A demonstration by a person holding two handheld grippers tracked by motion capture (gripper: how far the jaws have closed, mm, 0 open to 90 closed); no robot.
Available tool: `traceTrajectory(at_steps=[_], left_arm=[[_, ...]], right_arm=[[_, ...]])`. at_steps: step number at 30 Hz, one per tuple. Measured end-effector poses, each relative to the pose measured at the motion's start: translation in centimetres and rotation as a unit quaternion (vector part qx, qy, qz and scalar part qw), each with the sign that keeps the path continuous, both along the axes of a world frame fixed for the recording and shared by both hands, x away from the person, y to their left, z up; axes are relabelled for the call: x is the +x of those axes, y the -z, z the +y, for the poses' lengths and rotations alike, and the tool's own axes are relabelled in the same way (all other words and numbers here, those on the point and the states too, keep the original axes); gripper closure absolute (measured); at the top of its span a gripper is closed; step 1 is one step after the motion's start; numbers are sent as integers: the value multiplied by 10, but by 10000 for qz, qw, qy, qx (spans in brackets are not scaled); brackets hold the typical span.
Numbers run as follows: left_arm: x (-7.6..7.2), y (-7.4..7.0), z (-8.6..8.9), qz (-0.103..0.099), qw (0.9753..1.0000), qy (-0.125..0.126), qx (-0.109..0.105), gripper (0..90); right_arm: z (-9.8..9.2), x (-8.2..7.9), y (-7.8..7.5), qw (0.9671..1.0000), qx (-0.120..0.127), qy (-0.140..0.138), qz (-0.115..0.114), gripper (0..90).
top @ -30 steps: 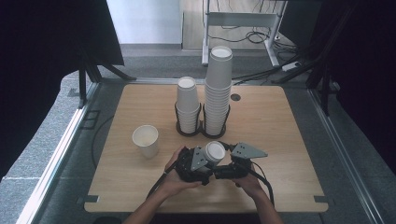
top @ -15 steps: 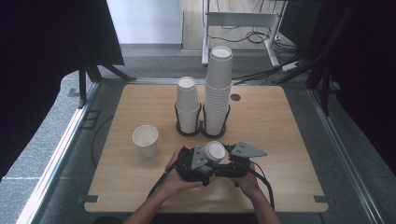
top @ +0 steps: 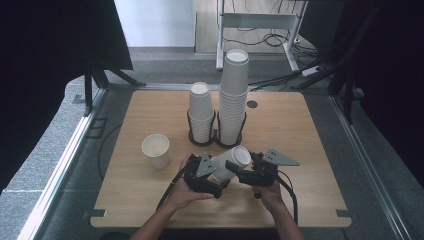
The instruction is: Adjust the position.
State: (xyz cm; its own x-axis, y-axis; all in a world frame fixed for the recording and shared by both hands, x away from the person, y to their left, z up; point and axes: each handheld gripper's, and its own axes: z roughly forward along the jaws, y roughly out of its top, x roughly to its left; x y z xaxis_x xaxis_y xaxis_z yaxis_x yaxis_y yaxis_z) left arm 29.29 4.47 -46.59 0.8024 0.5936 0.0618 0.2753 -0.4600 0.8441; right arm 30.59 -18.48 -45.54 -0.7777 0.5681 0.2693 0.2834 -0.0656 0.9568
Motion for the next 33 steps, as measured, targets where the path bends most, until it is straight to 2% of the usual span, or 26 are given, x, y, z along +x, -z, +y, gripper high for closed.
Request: traceTrajectory(at_steps=[12, 16, 30, 33], left_arm=[[1, -2, 6, -35, 9999, -52, -89, 6], [1, -3, 6, -64, 9999, -18, -82, 1], [-2, -1, 0, -226, 9994, 113, 224, 0], [-3, -1, 0, -268, 9992, 167, 254, 38]], right_arm=[[-11, 1, -4, 9997, 146, 170, -41, 227], [-7, 0, -2, 9999, 131, 88, -16, 226], [18, -6, 3, 9995, 9, -296, 55, 227], [21, -7, 5, 9994, -45, -336, 51, 226]])
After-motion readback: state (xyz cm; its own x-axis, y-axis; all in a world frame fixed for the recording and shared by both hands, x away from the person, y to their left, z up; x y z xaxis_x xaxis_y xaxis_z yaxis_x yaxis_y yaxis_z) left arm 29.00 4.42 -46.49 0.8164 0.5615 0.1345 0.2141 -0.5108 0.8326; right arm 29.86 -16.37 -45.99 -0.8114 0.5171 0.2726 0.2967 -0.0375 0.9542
